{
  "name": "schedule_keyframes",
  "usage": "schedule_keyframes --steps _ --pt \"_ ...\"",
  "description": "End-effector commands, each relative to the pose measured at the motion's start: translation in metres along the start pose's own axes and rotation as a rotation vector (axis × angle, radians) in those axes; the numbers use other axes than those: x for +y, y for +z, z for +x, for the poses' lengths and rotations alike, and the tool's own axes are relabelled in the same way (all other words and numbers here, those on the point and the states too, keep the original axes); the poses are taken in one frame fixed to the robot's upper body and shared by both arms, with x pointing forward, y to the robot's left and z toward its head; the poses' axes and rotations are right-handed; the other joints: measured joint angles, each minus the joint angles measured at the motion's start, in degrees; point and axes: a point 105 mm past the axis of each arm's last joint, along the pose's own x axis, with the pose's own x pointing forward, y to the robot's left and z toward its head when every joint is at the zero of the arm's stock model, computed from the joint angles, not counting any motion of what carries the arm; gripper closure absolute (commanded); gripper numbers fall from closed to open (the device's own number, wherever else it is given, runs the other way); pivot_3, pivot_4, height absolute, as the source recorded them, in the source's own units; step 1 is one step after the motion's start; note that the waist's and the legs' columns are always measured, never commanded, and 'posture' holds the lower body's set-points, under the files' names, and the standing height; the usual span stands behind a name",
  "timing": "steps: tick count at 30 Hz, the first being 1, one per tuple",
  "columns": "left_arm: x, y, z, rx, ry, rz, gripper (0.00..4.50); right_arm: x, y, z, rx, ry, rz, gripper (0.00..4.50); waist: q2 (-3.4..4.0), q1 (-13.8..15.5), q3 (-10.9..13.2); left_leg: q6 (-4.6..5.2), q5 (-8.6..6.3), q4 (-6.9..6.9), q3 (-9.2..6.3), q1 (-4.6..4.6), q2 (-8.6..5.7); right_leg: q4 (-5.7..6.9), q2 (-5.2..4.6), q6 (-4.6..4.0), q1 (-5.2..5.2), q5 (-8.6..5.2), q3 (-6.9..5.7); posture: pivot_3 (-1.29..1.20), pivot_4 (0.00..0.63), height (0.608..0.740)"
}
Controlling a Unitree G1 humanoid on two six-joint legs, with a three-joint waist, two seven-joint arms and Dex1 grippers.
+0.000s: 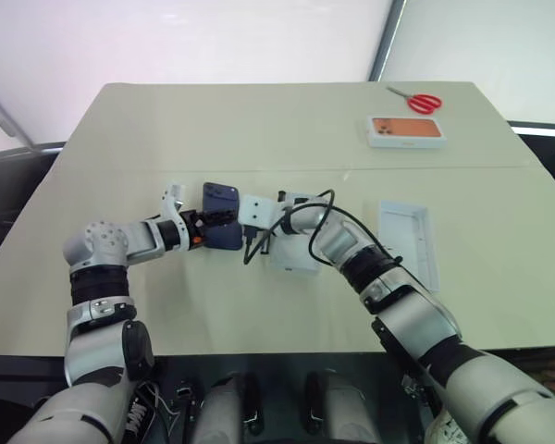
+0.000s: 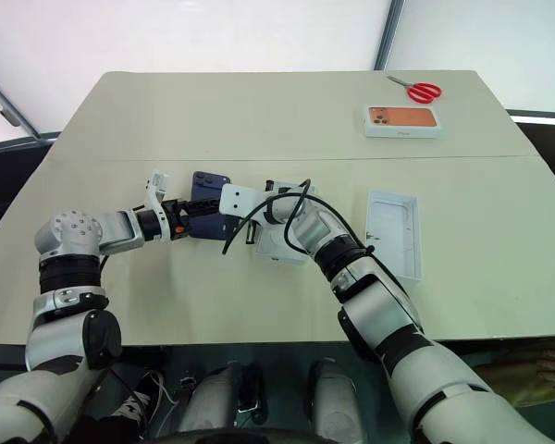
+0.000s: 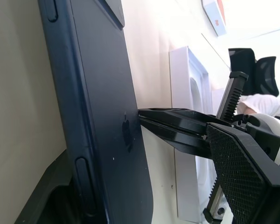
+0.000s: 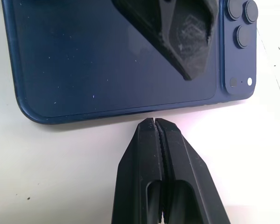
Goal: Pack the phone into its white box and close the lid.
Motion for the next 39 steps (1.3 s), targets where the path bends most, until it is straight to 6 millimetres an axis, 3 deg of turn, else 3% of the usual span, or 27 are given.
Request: schedule_keyframes --steps 1,5,15,18,21,27,32,35,37,39 --pt "0.000 0.003 -0.008 -0.021 -0.005 -0.005 1.77 0.000 0.007 0.001 -0.021 0.003 -0.017 4.50 -0.01 0.00 0.02 0.00 0.00 0.00 0.00 0.00 0.00 0.00 0.00 0.00 0.00 0.00 0.01 0.00 0.150 0.738" --pt "0.003 -0.001 -0.008 -0.017 -0.006 -0.018 3.81 0.000 0.008 0.001 -0.024 0.004 -0.021 4.50 -0.06 0.03 0.05 0.00 0.00 0.00 0.00 -0.01 0.00 0.00 0.00 0.00 -0.01 0.00 0.01 0.00 0.150 0.738" --pt "0.008 -0.007 -0.009 -0.027 -0.013 -0.053 3.81 0.000 0.007 0.001 -0.022 -0.002 -0.024 4.50 -0.10 0.04 0.08 -0.03 0.01 -0.06 0.01 -0.03 0.00 -0.02 0.00 0.00 -0.05 0.00 0.02 0.00 0.150 0.738" --pt "0.007 -0.005 -0.011 -0.054 -0.049 -0.090 4.46 -0.003 0.010 0.000 -0.038 -0.010 -0.010 4.50 -0.10 0.01 0.08 -0.03 0.02 -0.06 0.00 -0.03 0.00 -0.03 -0.01 0.00 -0.05 0.00 0.02 0.00 0.150 0.738" --pt "0.004 -0.005 -0.013 -0.068 -0.072 -0.086 4.46 -0.004 0.011 -0.001 -0.055 -0.012 0.017 4.50 -0.10 -0.04 0.09 -0.04 0.02 -0.07 0.00 -0.03 0.00 -0.03 0.00 0.00 -0.06 0.00 0.02 0.00 0.150 0.738" --pt "0.002 0.001 -0.026 -0.116 -0.109 -0.111 4.46 -0.012 0.025 -0.009 -0.174 -0.024 0.206 4.50 -0.11 -0.08 0.10 -0.04 0.03 -0.10 0.00 -0.03 0.00 -0.05 0.00 0.00 -0.06 0.00 0.03 0.00 0.150 0.738" --pt "-0.002 0.010 -0.039 -0.179 -0.178 -0.148 4.46 -0.028 0.045 -0.035 -0.345 0.000 0.452 4.50 -0.13 0.07 0.13 -0.01 0.05 -0.08 -0.03 -0.14 0.02 -0.05 -0.01 -0.01 -0.14 0.00 0.03 0.00 0.150 0.738" --pt "-0.002 0.013 -0.043 -0.205 -0.175 -0.133 4.50 -0.022 0.053 -0.059 -0.426 0.094 0.513 3.65 -0.14 0.24 0.13 -0.03 0.03 -0.08 -0.04 -0.17 0.00 -0.06 -0.04 -0.01 -0.15 0.00 0.02 0.00 0.150 0.738" --pt "-0.003 0.015 -0.043 -0.214 -0.166 -0.115 4.50 -0.008 0.045 -0.069 -0.369 0.139 0.478 2.71 -0.15 0.38 0.13 -0.03 0.02 -0.08 -0.07 -0.20 -0.03 -0.07 -0.12 -0.01 -0.15 0.00 0.00 0.00 0.150 0.738" --pt "-0.009 0.016 -0.042 -0.212 -0.183 -0.093 4.50 0.018 0.034 -0.087 -0.315 0.264 0.467 2.71 -0.18 0.74 0.13 -0.03 0.01 -0.08 -0.11 -0.30 -0.06 -0.11 -0.19 -0.01 -0.23 0.00 -0.03 0.00 0.150 0.738"
